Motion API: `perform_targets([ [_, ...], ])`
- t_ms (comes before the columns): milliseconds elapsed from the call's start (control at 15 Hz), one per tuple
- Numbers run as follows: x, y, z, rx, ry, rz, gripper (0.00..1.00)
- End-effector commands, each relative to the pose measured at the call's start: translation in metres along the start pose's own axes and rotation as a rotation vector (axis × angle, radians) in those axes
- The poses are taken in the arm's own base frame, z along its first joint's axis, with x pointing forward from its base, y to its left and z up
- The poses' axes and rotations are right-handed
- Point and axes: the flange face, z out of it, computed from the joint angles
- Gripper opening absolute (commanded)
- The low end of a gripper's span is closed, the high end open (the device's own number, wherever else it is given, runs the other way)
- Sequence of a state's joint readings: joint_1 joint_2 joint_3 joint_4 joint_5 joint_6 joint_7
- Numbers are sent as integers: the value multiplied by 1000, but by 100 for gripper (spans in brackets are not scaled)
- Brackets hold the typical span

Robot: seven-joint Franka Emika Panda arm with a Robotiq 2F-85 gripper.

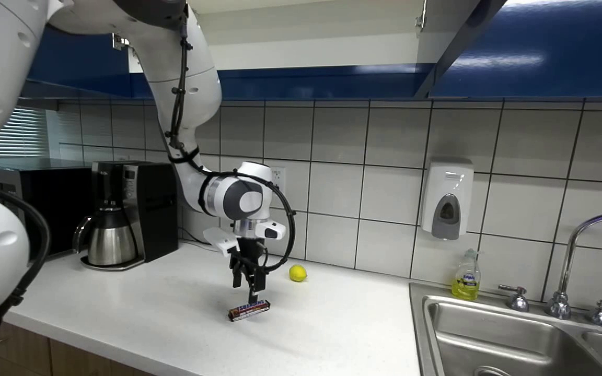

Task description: Put the chocolate bar inside the cupboard

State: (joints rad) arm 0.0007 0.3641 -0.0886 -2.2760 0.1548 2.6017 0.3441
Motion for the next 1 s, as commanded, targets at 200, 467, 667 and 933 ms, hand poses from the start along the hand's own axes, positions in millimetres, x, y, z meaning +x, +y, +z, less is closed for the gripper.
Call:
perform_targets([
  [200,13,12,7,-23,18,133,100],
  [467,14,2,13,-37,16,142,100],
  [667,15,-9,17,-50,20,145,100],
  [933,16,-19,21,-69,22,154,100],
])
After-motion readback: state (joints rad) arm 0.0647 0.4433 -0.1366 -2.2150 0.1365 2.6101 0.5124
